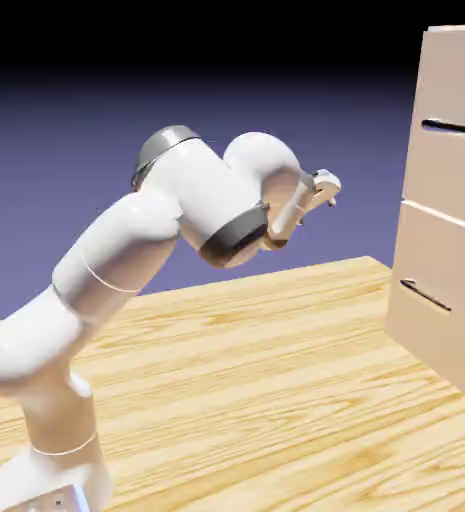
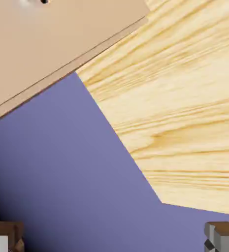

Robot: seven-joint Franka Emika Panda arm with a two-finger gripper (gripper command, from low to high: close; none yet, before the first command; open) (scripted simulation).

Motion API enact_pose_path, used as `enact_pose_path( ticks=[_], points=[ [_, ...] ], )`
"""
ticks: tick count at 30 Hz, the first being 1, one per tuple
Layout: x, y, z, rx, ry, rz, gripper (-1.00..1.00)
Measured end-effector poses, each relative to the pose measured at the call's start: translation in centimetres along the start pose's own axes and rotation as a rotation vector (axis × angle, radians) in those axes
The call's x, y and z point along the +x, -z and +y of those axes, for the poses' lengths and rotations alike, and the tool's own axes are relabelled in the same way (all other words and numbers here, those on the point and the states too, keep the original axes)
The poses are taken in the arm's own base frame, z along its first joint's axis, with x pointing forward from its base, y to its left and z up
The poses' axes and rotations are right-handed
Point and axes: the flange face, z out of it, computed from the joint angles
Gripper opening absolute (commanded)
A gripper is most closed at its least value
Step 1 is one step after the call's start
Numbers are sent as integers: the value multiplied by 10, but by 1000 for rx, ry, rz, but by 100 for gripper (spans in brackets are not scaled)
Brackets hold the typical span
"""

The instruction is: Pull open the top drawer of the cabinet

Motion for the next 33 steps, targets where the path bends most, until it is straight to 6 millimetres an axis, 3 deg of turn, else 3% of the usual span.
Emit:
enact_pose_path(
  ticks=[8, 16, 18, 25, 26, 28, 33],
  points=[
    [-62, 12, -89, 157, 290, -202, 0],
    [-103, 42, -222, 461, 523, -290, 0],
    [-104, 44, -229, 477, 532, -290, 0],
    [-122, 4, -246, 477, 532, -290, 0],
    [-123, 1, -247, 477, 532, -290, -100],
    [-123, 1, -247, 477, 532, -290, -100],
    [-111, 29, -236, 478, 533, -291, -100]
  ],
)
